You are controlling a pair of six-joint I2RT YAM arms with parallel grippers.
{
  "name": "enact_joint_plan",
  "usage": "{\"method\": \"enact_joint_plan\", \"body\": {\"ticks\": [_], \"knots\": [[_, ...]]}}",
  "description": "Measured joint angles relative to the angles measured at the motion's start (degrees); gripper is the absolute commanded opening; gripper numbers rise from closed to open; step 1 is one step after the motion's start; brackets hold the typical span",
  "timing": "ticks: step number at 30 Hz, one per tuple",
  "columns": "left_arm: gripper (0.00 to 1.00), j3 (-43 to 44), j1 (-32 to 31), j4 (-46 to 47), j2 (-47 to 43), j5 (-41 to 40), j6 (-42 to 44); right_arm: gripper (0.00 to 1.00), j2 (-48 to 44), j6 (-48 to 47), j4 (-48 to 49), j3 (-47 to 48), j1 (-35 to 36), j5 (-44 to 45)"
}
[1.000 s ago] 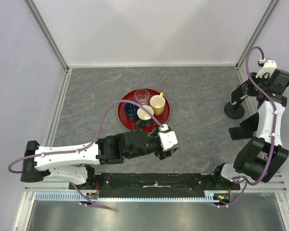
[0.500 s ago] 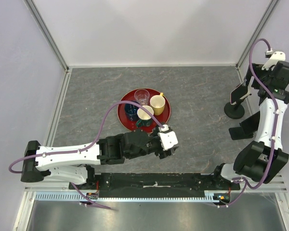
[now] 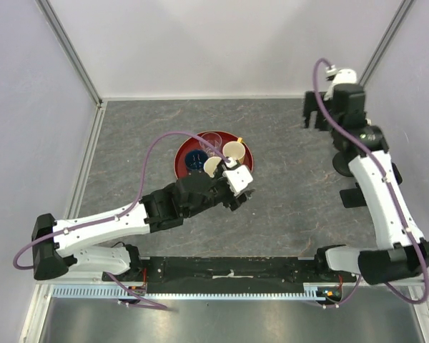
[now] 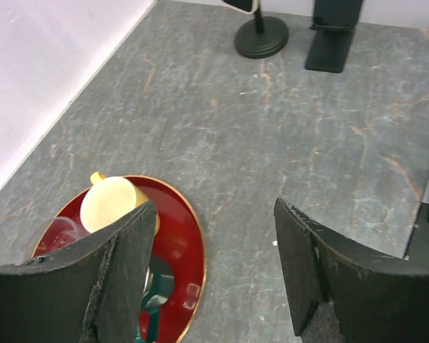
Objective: Place the phone on the phone stand
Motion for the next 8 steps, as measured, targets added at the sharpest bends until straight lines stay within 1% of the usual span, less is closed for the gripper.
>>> {"method": "enact_joint_plan", "body": {"ticks": [1,4,7,8], "knots": [[0.73,-0.3,0.7,0.2,-0.2,0.0,0.0,0.98,-1.3,1.6,-0.2,-1.3,4.0,0.9],[0.74,-2.2,3.3,1.5,-2.1,0.2,0.0,0.98,-7.3,6.6,0.9,-8.1,12.8,2.8],[0.74,-3.2,6.2,1.6,-6.2,1.8,-1.2,0.98,-15.3,9.9,2.1,-14.6,17.1,2.3],[0.76,-3.1,7.1,1.6,-7.5,2.3,-1.9,0.98,-17.5,10.6,2.4,-15.5,17.7,1.8]]}}
